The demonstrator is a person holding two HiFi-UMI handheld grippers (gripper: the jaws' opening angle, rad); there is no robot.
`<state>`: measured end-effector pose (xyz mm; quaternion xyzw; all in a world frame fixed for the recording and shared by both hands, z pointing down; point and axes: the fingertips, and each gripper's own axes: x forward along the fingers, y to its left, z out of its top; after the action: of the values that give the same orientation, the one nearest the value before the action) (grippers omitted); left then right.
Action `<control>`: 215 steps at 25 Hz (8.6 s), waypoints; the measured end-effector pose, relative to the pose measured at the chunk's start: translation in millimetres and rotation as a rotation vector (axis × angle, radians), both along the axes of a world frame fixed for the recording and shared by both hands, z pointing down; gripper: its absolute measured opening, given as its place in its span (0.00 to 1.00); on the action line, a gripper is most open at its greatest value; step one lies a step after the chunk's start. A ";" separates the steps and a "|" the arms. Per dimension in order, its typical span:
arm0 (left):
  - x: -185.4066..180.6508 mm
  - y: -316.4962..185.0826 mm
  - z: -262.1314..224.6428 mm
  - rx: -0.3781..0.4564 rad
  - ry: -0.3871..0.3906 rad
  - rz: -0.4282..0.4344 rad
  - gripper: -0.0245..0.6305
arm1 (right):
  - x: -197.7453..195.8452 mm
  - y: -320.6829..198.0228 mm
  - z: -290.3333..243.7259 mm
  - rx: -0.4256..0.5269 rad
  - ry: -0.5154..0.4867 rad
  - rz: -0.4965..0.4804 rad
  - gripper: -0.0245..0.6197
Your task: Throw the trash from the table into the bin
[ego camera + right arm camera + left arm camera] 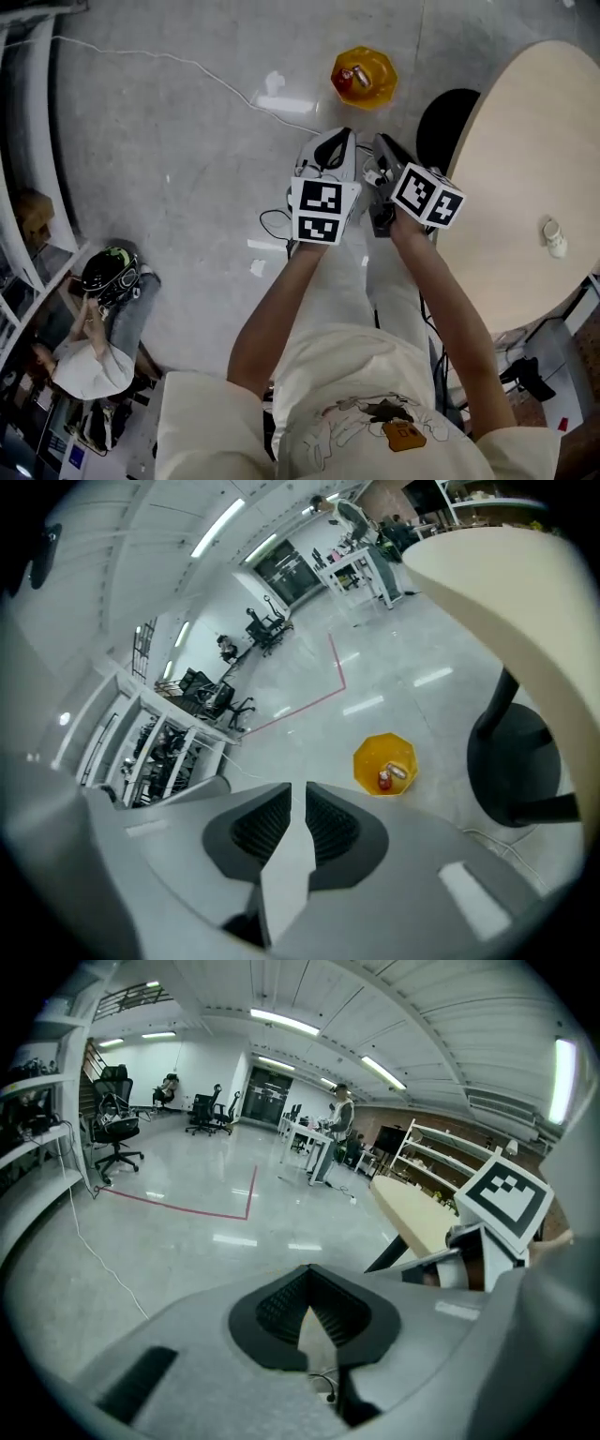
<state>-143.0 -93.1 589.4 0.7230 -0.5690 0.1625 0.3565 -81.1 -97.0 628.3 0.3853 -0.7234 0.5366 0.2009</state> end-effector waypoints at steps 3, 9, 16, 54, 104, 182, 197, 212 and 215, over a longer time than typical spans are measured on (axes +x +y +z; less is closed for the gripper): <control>16.7 16.3 -34.4 0.023 -0.014 -0.034 0.05 | -2.7 21.0 -49.9 0.001 -0.168 -0.143 0.13; 62.1 28.4 -105.9 0.086 -0.030 0.007 0.05 | 74.2 23.5 -151.1 0.042 -0.231 -0.181 0.13; 100.2 41.6 -201.8 0.164 -0.052 0.058 0.05 | 146.5 47.1 -178.7 0.039 -0.244 -0.129 0.13; 504.3 187.2 -257.8 0.195 0.065 0.802 0.05 | 553.6 228.6 -243.4 0.536 0.120 0.503 0.29; 448.6 166.8 -267.0 0.145 0.093 0.575 0.05 | 513.9 97.9 -189.6 0.528 0.123 0.042 0.08; -51.6 -32.3 158.1 -0.146 0.216 0.090 0.05 | -26.8 -64.1 142.2 0.110 0.232 -0.157 0.08; -10.6 -129.9 324.9 -0.195 0.104 0.227 0.05 | -13.0 -114.6 301.1 0.035 0.356 -0.326 0.08; -6.0 -117.8 363.8 -0.253 0.068 0.240 0.05 | -4.3 -116.8 338.4 -0.017 0.381 -0.228 0.30; -4.9 -115.0 343.9 -0.251 0.069 0.237 0.05 | -2.8 -114.6 315.0 -0.021 0.371 -0.219 0.30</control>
<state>-147.9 -208.1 933.2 0.7399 -0.4426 0.2483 0.4416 -83.8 -211.5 943.3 0.3944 -0.7059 0.4391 0.3916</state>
